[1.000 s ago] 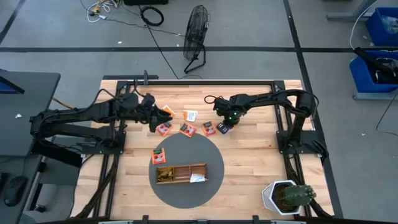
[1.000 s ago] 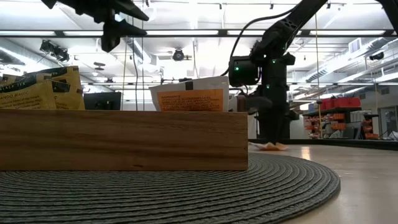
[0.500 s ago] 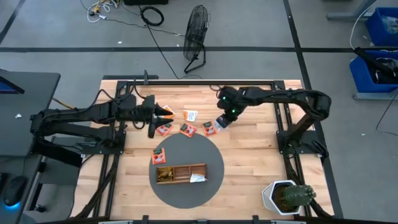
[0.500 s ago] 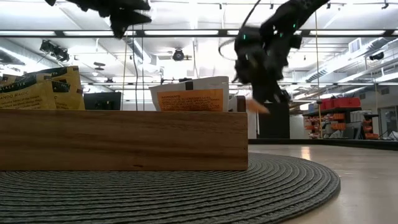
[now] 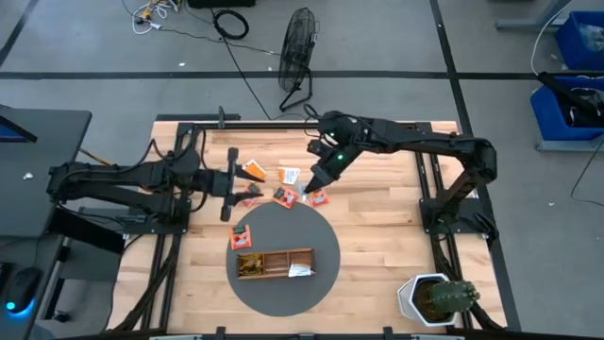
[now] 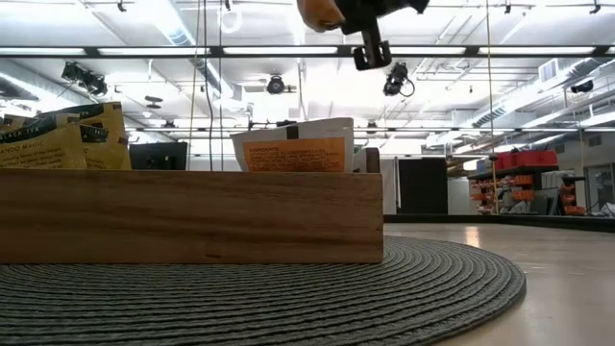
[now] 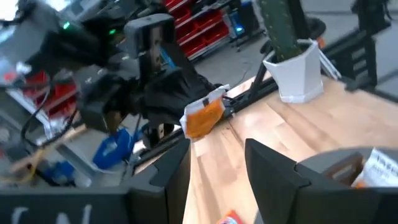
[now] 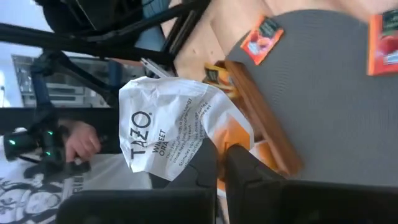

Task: Pick & Place Tea
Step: Put the orange white tea bag into the right section of the wooden organizer

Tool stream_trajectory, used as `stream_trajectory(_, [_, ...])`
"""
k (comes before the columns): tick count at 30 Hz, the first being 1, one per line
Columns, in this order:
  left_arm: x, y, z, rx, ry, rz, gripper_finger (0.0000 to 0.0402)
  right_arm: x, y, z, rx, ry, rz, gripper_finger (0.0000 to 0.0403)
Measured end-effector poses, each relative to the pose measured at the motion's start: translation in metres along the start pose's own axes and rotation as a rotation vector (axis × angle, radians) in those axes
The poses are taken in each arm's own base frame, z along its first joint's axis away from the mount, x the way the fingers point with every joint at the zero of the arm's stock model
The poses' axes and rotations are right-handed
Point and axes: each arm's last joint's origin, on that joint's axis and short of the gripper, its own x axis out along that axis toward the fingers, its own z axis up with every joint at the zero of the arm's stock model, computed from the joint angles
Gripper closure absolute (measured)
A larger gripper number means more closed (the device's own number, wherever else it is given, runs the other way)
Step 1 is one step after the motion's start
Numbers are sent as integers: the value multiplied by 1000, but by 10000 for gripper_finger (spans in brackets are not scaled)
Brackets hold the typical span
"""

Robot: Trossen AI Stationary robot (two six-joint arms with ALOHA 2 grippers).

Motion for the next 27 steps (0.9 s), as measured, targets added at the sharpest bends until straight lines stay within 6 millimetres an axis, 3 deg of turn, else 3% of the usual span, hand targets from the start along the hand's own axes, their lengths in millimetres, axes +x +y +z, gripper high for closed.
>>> stream_trajectory(6, [0,-3,2,114,-20,-22,243,24,1,-1,93,50,-12,403])
stream_trajectory(13, [7,-8,-1,123,-56,-145,243,55,1,6,147,43,50,403])
stream_trajectory(27, [37,-19,-19,116,8,-244,243,70,12,-1,174,62,78,403])
